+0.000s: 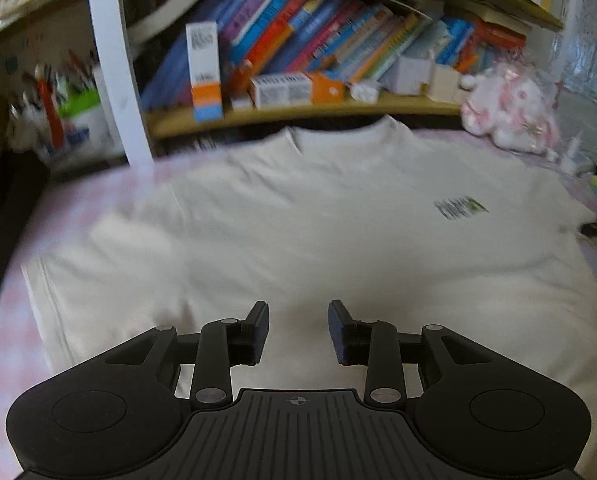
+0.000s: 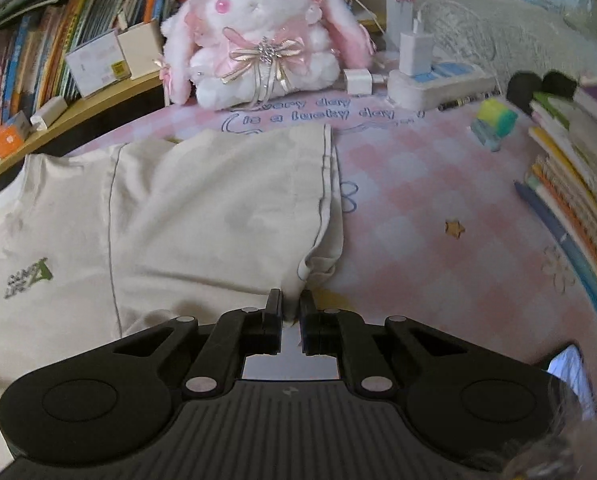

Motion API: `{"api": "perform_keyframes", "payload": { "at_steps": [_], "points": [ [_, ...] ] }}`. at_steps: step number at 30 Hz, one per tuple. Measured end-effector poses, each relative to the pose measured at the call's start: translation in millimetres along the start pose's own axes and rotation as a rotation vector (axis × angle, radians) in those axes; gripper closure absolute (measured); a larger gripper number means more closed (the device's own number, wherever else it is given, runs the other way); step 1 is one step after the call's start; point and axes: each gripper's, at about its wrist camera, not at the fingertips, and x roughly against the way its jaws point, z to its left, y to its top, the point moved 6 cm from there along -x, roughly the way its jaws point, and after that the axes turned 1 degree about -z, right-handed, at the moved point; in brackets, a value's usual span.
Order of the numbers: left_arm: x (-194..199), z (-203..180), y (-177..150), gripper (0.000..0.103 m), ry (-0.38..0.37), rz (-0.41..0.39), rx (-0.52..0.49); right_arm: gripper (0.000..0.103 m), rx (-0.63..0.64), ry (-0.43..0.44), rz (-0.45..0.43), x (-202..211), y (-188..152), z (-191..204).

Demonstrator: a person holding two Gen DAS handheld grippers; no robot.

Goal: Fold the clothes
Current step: 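Release the sleeve with the right gripper and lift both tools away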

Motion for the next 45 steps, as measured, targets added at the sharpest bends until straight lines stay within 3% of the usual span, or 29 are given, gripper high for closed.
{"api": "perform_keyframes", "payload": {
  "at_steps": [3,5,6,7,12,15,18,19,22,23,29,34,36,39,45],
  "points": [
    [-18.9,15.0,27.9,0.07,0.023,-0.017,-0.041,0.093,0.022,-0.017,0.0,-6.3,8.3,0.8],
    [-31.4,25.0,46.6,0.067,0.038,-0.028,-0.068,0.079,0.028,-0.04,0.009,-5.7,9.7,1.5],
    [-41.2,25.0,55.8,0.064,0.034,-0.036,-0.078,0.062,0.027,-0.047,0.008,-3.2,9.0,2.0],
    [-51.9,23.6,65.3,0.063,0.024,-0.048,-0.086,0.058,0.025,-0.048,-0.006,2.6,7.2,2.9],
    [-108.1,13.6,106.9,0.058,-0.005,-0.077,-0.101,0.058,0.066,0.011,-0.045,43.3,-19.0,22.6],
    [-141.2,8.2,127.3,0.058,0.01,-0.079,-0.096,0.054,0.159,0.083,-0.025,65.9,-51.3,49.5],
    [-168.5,8.3,140.3,0.059,0.023,-0.059,-0.089,0.053,0.281,0.098,-0.02,83.8,-84.0,73.9],
    [-176.3,7.9,141.9,0.061,0.026,-0.042,-0.093,0.053,0.313,0.097,-0.018,88.2,-93.0,80.5],
    [-194.9,7.7,143.2,0.088,0.052,0.004,-0.099,0.053,0.367,0.092,-0.018,94.5,-108.8,92.0],
    [-198.5,10.6,143.4,0.092,0.058,0.012,-0.082,0.053,0.376,0.086,-0.019,95.3,-112.2,94.1],
    [-212.8,33.4,156.3,0.094,0.143,0.021,0.027,0.053,0.354,0.052,0.009,87.5,-121.5,87.6],
    [-215.8,43.1,163.2,0.085,0.148,0.042,0.073,0.055,0.34,0.04,0.002,72.4,-109.1,79.0],
    [-204.0,42.8,159.5,0.072,0.135,0.025,0.063,0.055,0.331,0.037,-0.008,70.5,-102.9,77.2],
    [-172.7,39.5,148.1,0.058,0.112,-0.027,0.016,0.055,0.334,0.053,-0.013,73.6,-101.4,75.1],
    [-82.2,33.5,88.3,0.05,-0.026,-0.075,-0.01,0.055,0.285,0.079,0.015,83.4,-109.1,64.1]
  ]
}}
